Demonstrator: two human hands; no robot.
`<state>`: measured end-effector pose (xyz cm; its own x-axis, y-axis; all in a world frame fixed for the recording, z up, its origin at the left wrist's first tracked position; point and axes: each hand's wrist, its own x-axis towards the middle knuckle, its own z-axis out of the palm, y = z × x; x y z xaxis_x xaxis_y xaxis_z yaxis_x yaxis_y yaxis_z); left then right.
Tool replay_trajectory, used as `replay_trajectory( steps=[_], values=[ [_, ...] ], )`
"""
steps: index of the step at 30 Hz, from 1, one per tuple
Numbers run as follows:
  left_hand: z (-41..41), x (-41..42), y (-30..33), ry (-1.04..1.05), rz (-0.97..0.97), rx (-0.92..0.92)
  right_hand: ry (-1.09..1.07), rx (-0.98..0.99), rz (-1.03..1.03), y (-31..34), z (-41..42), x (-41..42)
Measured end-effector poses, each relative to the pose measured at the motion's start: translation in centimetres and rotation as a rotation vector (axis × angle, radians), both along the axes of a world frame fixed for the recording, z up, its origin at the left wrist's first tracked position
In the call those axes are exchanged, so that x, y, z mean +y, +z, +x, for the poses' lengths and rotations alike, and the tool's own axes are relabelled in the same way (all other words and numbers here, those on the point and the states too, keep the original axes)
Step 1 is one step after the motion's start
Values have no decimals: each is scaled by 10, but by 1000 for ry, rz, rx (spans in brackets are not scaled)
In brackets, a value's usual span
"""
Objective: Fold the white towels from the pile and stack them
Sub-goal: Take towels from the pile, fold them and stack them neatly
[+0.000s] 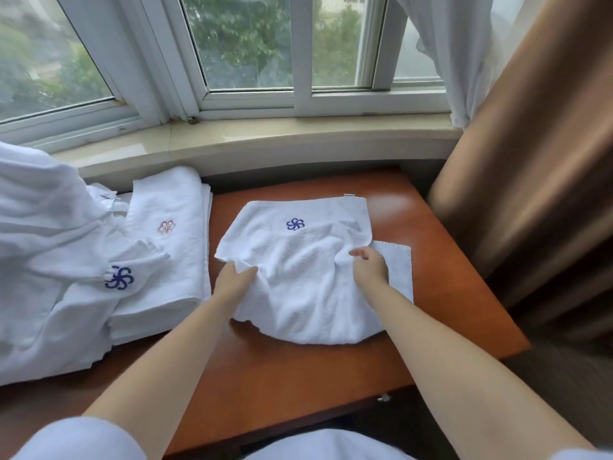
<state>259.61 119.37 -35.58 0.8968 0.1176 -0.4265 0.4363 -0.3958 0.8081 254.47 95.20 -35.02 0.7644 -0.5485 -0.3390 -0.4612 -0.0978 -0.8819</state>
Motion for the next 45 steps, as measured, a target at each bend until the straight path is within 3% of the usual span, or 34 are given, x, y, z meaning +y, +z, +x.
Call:
replay_trajectory(
  steps=[3, 5, 6, 8, 10, 13, 16, 22, 26, 31, 35, 39, 45],
  values=[
    [8, 2, 11, 19, 7, -111, -319, -196, -288, 26, -15, -11],
    [14, 10, 14, -60, 42, 36, -327, -43, -459, 25, -35, -30],
    [14, 15, 14, -136, 79, 248, -190, 179, -524, 18, -46, -40],
    [8, 21, 15, -380, 218, 719, 280, 677, -494, 1, -67, -51],
    [2, 20, 10, -577, 425, 862, 518, 896, -451, -14, -80, -46],
    [2, 8, -9, -478, 560, 543, 376, 790, -484, -22, -73, -32],
    [12, 2, -30, -279, 456, 289, 257, 725, -404, -25, -59, -27],
    [28, 2, -39, 163, 124, 318, 29, 684, -306, -45, -33, -34],
    [47, 1, -39, 120, -45, 405, -101, 558, -206, -53, -3, -42],
    [74, -15, -36, 56, -45, 352, -123, 475, -117, -56, 41, -46],
    [93, -25, -33, -2, -227, 293, 13, 428, -198, -60, 75, -46],
    [110, -25, -33, -73, -261, 149, 187, 280, -319, -60, 122, -37],
    [127, -7, -40, 161, 42, -114, 112, 176, -781, -56, 180, -29]
  ],
)
